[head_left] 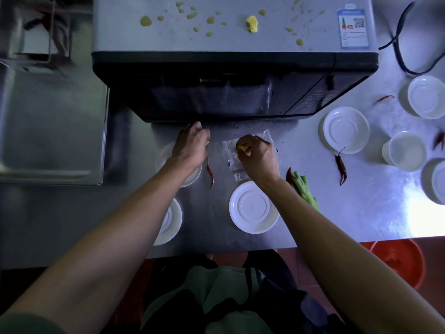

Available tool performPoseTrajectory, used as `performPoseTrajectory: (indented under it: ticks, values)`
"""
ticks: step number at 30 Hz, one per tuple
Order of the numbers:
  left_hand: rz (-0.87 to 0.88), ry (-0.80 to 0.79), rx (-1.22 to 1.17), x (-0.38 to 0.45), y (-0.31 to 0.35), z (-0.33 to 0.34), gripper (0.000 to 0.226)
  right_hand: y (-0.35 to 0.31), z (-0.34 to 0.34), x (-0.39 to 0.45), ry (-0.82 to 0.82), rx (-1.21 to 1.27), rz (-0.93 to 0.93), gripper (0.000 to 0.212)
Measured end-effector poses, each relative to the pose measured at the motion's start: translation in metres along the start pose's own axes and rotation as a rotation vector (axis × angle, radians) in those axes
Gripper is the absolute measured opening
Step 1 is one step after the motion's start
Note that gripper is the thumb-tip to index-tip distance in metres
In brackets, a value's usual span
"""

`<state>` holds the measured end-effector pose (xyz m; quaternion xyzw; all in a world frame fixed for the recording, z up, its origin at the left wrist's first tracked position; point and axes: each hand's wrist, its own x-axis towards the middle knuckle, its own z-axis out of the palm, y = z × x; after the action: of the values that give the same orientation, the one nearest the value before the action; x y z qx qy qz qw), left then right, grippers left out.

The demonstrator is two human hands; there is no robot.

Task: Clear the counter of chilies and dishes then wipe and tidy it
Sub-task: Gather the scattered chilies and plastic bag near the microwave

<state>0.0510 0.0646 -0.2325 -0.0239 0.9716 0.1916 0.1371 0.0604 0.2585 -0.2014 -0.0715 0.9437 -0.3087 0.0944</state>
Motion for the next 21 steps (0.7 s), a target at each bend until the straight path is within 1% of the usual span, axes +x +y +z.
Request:
performPoseTrajectory:
  ticks: [6, 9, 12, 21]
  values:
    - [0.081, 0.062, -0.009, -0.005, 0.002, -0.007, 0.021, -0.004, -0.001, -0.010, 0.032, 0.024, 0.035, 0.017]
    - [0.115, 0.111, -0.108, -0.010, 0.007, -0.010, 0.014, -0.005, -0.004, -0.016, 0.043, 0.078, 0.126, 0.017]
    - [0.188, 0.134, -0.210, -0.016, 0.018, -0.013, 0.010, -0.001, -0.010, -0.025, 0.089, 0.114, 0.159, 0.019]
    - [0.417, 0.090, -0.203, -0.032, 0.072, -0.007, 0.011, 0.033, -0.049, -0.060, 0.209, 0.119, 0.219, 0.015]
